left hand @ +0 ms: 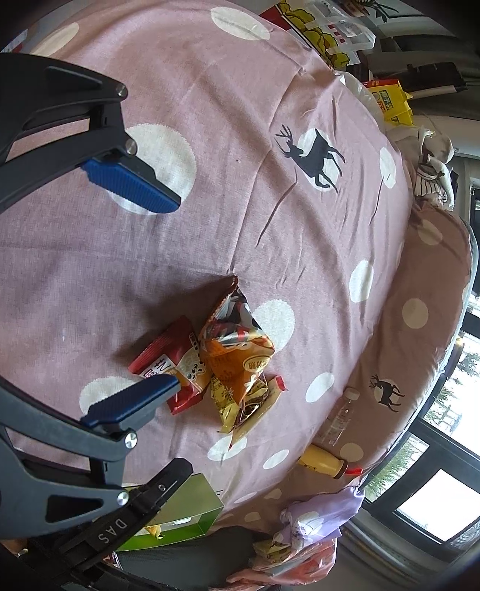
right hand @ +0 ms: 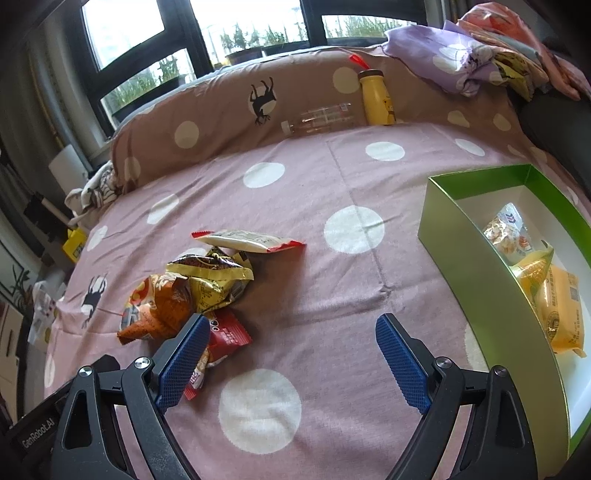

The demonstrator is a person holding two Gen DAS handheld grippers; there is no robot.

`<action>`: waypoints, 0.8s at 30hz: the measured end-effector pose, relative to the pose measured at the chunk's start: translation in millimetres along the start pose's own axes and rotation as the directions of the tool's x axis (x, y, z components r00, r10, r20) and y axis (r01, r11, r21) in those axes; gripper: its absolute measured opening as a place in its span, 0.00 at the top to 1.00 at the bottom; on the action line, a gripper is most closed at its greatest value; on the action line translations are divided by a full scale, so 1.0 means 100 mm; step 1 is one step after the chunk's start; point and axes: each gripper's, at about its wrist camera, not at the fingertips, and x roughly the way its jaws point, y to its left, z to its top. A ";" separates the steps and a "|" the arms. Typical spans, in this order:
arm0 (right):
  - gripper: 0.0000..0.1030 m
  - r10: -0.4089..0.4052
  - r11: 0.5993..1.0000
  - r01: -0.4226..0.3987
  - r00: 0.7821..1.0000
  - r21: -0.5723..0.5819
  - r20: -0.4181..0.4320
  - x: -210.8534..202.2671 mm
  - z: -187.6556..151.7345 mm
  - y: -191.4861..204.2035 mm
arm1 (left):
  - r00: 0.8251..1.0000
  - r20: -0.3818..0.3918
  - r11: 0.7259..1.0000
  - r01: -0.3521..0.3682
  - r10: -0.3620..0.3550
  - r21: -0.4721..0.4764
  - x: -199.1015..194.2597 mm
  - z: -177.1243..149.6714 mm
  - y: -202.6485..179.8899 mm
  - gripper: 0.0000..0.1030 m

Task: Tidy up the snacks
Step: 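Move the right tool back toward the remaining snack pile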

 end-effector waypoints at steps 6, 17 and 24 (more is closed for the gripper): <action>0.11 0.046 0.999 -0.046 0.999 0.008 -0.021 0.01 -0.01 0.01 | 1.000 0.001 1.000 -0.003 0.003 -0.010 -0.02 0.03 0.05 0.13; 0.11 0.127 0.991 -0.124 0.990 0.049 -0.067 0.10 -0.02 0.02 | 0.999 0.010 0.998 -0.053 0.053 -0.037 -0.01 0.09 0.22 0.13; 0.11 0.192 0.980 -0.186 0.975 0.064 -0.112 0.22 -0.02 0.12 | 0.996 -0.012 0.995 -0.094 0.093 -0.015 0.05 0.07 0.20 0.13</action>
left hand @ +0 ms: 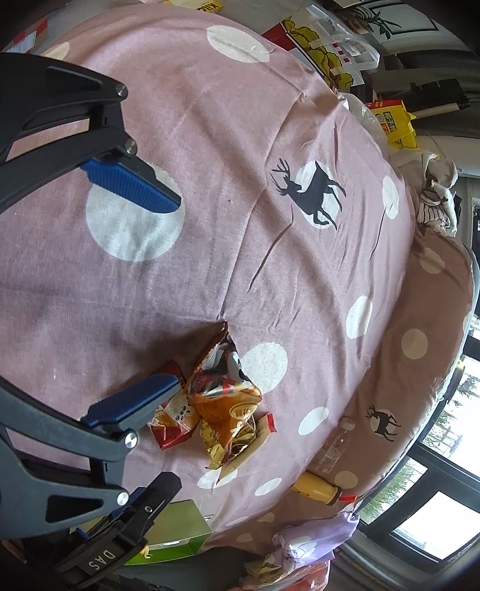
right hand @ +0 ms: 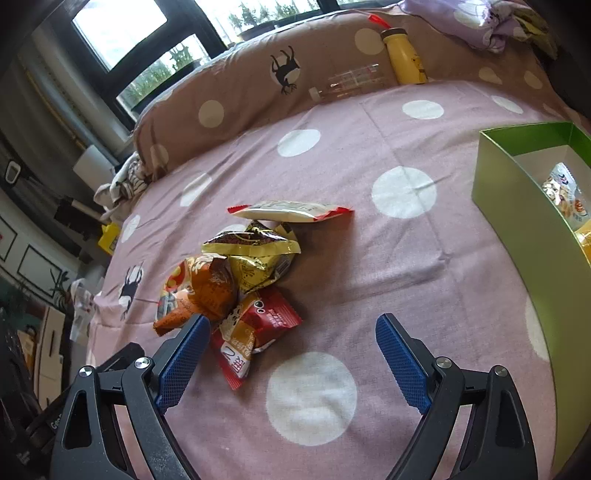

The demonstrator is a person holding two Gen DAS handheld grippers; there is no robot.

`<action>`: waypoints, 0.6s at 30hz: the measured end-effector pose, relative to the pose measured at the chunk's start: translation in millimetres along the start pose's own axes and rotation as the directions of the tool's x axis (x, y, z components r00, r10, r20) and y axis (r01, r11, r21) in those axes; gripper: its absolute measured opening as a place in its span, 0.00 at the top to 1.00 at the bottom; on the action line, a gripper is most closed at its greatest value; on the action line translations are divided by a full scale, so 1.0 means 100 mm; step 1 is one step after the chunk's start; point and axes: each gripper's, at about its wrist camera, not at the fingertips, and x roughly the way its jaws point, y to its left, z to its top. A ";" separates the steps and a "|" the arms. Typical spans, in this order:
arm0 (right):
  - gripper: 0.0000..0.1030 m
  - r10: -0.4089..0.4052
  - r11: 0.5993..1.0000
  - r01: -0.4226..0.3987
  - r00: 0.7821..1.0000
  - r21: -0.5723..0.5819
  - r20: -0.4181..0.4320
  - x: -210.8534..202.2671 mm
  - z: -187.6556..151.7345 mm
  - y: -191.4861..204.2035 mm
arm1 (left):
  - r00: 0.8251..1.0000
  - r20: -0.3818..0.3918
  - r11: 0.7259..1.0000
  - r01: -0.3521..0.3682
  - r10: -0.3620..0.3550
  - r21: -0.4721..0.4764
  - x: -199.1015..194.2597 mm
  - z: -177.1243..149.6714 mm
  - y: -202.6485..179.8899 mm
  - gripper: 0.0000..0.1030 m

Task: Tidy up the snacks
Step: 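Move the right tool back toward the remaining snack pile, then lower the right tool onto the red snack packet and close on it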

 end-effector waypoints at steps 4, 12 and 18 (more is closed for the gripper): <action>0.11 0.019 0.998 -0.020 1.000 -0.059 -0.017 0.13 0.11 0.10 | 0.999 -0.051 0.999 0.012 -0.010 0.035 0.14 -0.06 -0.09 0.13; 0.35 0.075 0.993 -0.087 0.987 -0.083 -0.143 0.50 0.19 0.12 | 0.989 -0.126 0.995 0.084 -0.077 0.057 0.36 -0.11 -0.33 0.15; 0.39 0.097 0.988 -0.115 0.982 -0.105 -0.165 0.63 0.13 0.16 | 0.984 -0.139 0.990 0.125 -0.115 0.065 0.40 -0.13 -0.42 0.19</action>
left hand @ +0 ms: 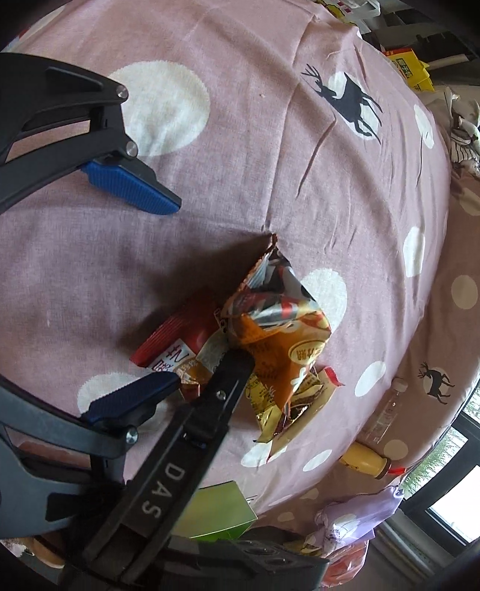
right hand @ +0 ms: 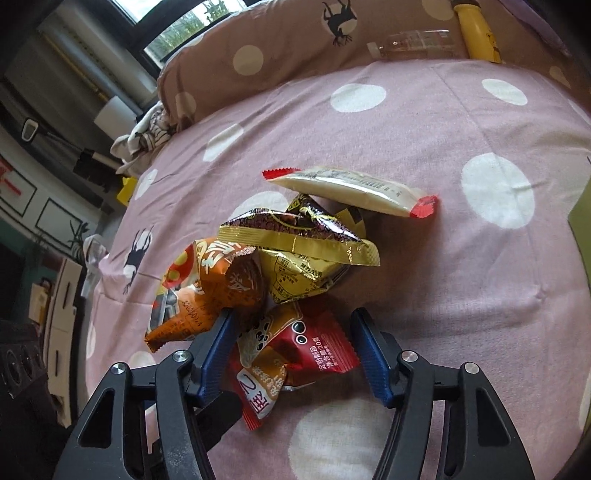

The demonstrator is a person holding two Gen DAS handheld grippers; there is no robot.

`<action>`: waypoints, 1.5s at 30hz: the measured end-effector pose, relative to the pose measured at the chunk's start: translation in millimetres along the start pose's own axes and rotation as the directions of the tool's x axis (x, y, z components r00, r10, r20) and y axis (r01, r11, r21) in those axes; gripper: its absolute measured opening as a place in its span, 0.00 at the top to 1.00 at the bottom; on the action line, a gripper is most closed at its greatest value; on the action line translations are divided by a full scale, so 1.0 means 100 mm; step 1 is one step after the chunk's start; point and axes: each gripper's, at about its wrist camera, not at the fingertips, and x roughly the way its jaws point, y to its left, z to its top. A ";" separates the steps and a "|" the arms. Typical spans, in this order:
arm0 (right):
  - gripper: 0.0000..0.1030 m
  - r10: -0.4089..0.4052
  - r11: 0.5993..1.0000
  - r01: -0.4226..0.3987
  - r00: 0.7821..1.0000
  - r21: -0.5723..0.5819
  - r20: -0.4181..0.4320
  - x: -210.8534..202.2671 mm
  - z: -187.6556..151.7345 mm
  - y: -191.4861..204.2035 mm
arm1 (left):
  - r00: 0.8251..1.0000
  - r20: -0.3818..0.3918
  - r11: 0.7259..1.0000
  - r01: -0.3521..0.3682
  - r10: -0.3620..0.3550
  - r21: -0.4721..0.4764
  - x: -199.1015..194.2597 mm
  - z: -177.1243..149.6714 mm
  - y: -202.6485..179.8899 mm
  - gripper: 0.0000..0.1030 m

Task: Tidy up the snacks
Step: 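Lower the right tool onto the red snack packet and close on it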

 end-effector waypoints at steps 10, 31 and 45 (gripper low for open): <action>0.56 0.028 0.999 -0.028 1.000 -0.038 -0.004 -0.01 -0.06 0.06 | 0.998 0.017 0.997 0.063 -0.063 0.040 0.05 0.01 -0.05 0.65; 0.59 -0.011 0.997 0.013 1.000 0.076 -0.023 -0.25 -0.09 -0.15 | 0.996 -0.051 0.995 0.072 -0.076 -0.072 -0.04 -0.01 0.14 0.30; 0.58 0.092 0.995 -0.089 0.994 0.041 -0.062 0.01 -0.06 0.01 | 0.987 -0.045 0.988 0.151 -0.152 -0.033 0.02 -0.04 -0.03 0.55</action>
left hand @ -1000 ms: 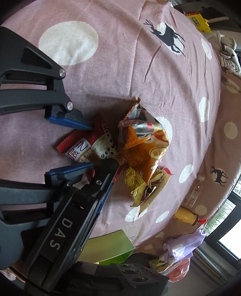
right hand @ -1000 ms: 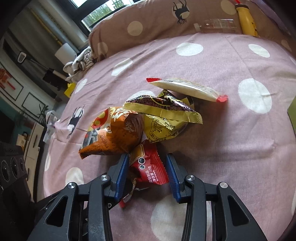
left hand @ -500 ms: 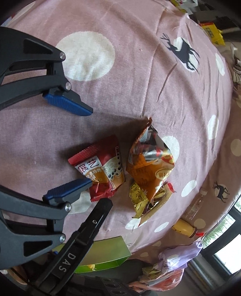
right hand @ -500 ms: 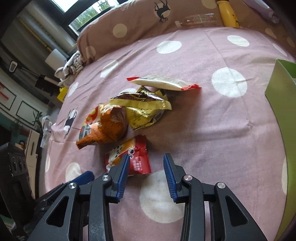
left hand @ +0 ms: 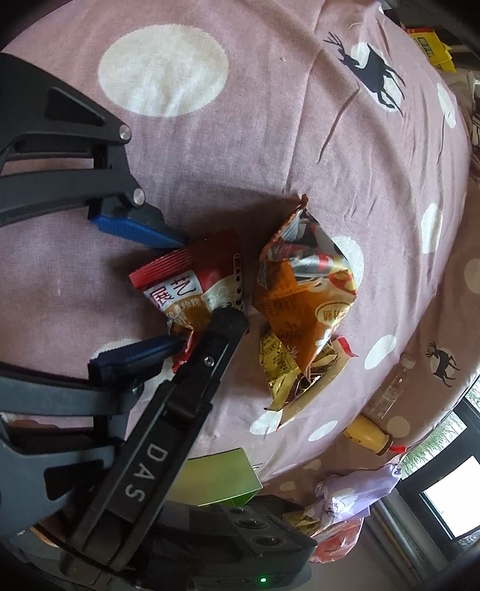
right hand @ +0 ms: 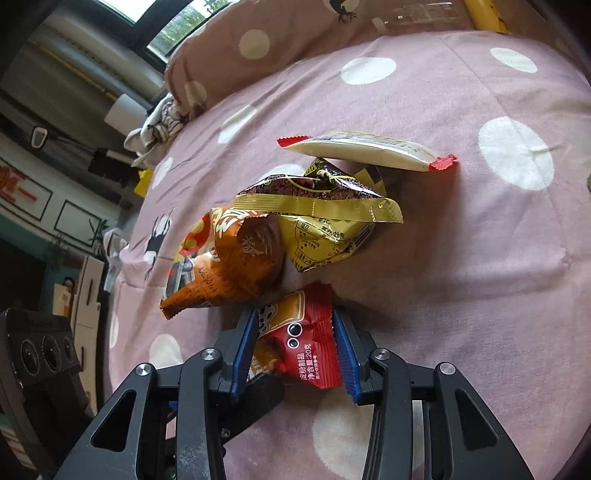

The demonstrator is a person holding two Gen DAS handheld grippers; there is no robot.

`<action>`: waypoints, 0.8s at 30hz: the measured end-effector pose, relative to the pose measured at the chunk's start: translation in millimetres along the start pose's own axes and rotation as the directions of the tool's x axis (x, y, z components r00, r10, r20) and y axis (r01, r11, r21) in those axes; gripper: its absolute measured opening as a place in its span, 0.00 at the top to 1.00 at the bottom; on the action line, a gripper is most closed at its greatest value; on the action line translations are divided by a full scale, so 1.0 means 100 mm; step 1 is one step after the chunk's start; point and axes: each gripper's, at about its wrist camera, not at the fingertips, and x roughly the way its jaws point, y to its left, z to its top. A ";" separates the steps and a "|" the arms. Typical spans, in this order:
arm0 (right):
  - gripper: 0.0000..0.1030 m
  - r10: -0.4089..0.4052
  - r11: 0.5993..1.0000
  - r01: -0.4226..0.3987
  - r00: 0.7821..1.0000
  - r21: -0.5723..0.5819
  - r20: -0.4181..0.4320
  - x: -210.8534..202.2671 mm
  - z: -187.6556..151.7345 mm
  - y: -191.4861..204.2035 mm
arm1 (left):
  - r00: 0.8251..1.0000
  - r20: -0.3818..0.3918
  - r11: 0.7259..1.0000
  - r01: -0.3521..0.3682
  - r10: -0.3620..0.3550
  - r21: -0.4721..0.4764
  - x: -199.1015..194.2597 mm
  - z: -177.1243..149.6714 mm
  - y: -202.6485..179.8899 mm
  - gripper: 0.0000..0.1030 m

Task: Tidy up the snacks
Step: 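Lower the right tool onto the red snack packet and close on it, then lift the red packet and carry it into the green box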

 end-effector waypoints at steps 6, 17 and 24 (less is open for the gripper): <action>0.58 -0.005 1.000 0.005 0.998 -0.005 0.057 -0.24 -0.09 0.06 | 0.999 0.031 0.999 0.015 -0.016 0.045 -0.16 -0.05 -0.09 0.55; 0.57 -0.047 0.999 0.040 0.970 0.032 0.240 -0.99 -0.18 -0.02 | 0.983 0.164 0.977 0.053 -0.088 0.207 -0.46 -0.17 -0.67 0.55; 0.57 -0.093 0.991 0.048 0.920 0.128 0.380 -1.57 -0.23 -0.35 | 0.962 0.202 0.934 0.108 -0.184 0.340 -0.45 -0.19 -1.26 0.55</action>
